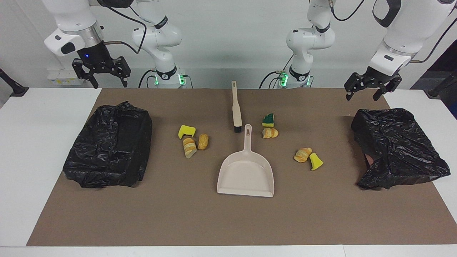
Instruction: Sweep and dump trash in bin
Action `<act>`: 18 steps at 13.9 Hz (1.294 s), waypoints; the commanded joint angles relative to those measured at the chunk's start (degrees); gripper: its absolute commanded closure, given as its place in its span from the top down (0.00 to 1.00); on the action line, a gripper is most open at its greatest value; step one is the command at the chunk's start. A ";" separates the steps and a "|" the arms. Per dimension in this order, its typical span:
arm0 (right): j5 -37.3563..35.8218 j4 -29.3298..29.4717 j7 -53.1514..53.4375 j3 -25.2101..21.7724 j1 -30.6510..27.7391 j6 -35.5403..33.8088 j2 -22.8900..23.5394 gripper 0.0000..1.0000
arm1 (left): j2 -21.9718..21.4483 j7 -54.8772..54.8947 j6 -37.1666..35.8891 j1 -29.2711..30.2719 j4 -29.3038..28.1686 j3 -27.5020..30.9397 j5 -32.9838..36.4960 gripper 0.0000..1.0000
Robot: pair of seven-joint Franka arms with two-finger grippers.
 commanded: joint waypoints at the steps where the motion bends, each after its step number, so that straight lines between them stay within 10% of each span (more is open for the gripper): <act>1: -0.61 -0.69 -1.28 0.46 -0.52 -0.91 -0.86 1.00 | -1.37 0.82 -1.06 0.28 -0.91 0.59 -0.95 1.00; 18: -0.52 -1.57 -1.10 0.55 -0.52 -1.09 -1.48 1.00 | -3.75 0.03 -0.27 -2.60 -6.72 -0.11 -1.04 1.00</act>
